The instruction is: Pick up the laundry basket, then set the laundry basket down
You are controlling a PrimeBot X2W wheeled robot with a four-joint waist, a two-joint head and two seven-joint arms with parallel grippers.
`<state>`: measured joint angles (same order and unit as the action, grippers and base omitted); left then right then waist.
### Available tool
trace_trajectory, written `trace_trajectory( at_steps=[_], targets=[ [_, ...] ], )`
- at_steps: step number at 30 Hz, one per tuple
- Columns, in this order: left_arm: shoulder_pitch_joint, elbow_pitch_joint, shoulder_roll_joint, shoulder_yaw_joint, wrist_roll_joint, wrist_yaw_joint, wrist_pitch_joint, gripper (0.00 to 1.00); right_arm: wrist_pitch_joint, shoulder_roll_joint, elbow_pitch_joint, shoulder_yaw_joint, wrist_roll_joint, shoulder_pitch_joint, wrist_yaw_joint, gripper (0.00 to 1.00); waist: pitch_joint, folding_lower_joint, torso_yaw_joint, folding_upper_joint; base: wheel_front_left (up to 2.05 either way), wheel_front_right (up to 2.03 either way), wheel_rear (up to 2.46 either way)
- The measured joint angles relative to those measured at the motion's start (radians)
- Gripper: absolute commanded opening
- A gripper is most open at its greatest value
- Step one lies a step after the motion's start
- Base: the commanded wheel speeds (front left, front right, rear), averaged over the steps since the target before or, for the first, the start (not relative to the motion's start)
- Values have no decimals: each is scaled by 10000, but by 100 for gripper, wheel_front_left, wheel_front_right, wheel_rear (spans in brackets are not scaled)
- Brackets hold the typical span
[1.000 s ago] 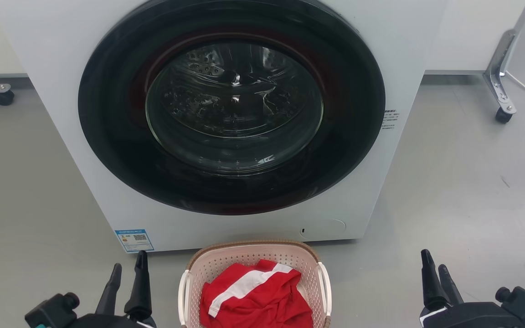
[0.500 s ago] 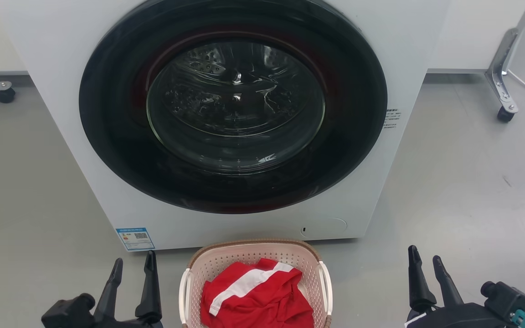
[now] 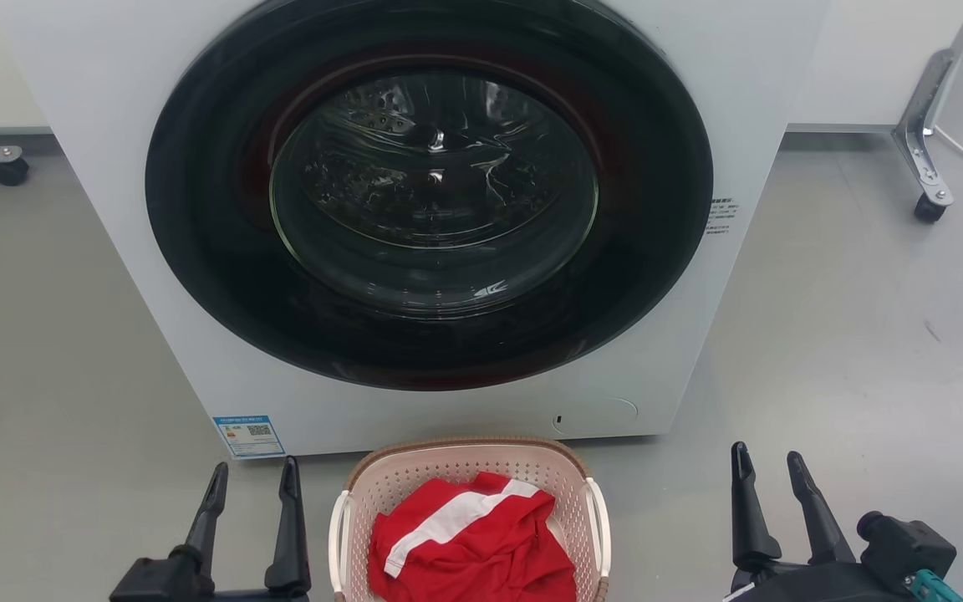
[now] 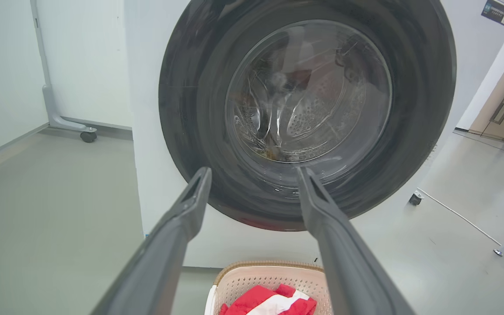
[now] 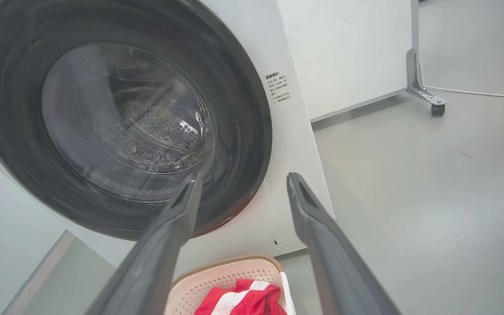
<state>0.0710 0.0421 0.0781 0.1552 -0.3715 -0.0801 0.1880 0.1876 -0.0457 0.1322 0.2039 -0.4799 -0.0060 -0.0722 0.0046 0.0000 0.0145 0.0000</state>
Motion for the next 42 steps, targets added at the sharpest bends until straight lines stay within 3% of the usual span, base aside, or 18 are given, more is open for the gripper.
trace_trajectory(
  at_steps=[17,42],
  targets=[
    [365,-284,-10,439,2228,-374,617,100,617,-10,-435,431,2389,217,-347,100,-63,0,17,0,0,0,0],
    [561,-217,-82,412,2232,-345,617,100,617,-10,-497,383,2418,416,-332,100,-161,0,10,0,0,0,0]
  ],
)
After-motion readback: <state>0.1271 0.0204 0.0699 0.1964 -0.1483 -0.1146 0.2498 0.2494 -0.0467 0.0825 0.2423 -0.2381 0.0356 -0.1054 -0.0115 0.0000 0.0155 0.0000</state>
